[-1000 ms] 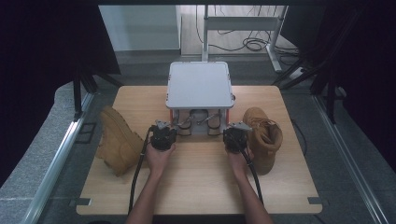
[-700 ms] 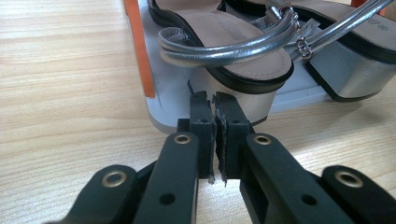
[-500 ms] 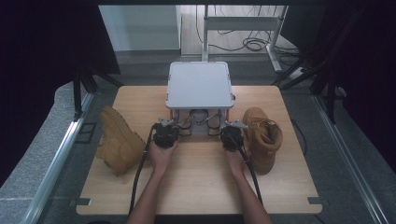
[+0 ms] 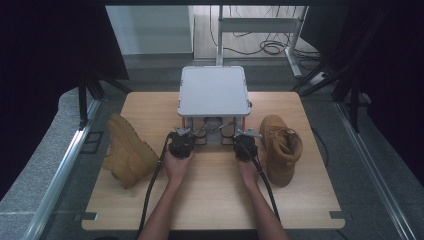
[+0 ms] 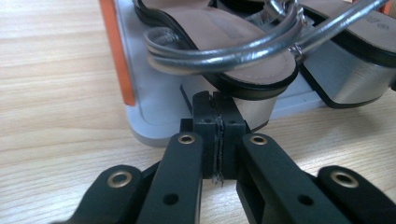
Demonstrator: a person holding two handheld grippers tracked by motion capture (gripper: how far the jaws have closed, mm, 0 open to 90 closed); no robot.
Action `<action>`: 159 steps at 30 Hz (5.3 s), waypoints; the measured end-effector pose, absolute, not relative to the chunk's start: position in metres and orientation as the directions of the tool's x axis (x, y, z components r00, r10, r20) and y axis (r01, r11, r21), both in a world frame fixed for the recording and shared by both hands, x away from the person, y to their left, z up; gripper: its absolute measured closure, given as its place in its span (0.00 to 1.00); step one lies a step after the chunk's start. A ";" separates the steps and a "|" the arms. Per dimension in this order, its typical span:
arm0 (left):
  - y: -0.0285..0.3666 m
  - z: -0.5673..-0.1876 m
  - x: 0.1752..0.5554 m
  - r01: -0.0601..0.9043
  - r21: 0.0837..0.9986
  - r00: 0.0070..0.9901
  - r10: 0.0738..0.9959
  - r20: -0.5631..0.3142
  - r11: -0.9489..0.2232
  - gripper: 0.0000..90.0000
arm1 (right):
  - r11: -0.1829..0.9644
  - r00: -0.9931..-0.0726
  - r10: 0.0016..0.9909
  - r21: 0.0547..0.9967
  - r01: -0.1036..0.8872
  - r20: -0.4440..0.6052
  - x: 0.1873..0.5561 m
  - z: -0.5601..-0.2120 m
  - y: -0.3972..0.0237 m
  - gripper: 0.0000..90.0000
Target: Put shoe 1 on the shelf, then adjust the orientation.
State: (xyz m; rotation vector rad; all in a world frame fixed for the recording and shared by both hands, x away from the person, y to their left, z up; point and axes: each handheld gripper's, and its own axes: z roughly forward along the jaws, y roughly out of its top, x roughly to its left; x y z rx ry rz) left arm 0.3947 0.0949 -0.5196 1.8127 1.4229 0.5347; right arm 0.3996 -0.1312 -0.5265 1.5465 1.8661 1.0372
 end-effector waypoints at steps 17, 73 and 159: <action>0.087 -0.523 0.403 0.635 0.769 0.281 0.948 -0.148 -0.069 0.99 | 0.073 -0.258 0.961 0.812 0.579 0.097 0.407 -0.527 -0.106 0.99; 0.127 -0.493 0.294 0.601 0.773 0.546 0.810 -0.212 -0.203 0.49 | 0.216 -0.551 0.821 0.814 0.540 0.148 0.298 -0.515 -0.156 0.55; 0.339 -0.481 0.233 0.624 0.773 0.196 0.934 -0.299 0.116 1.00 | 0.218 -0.488 0.867 0.809 0.545 0.096 0.292 -0.514 -0.178 0.52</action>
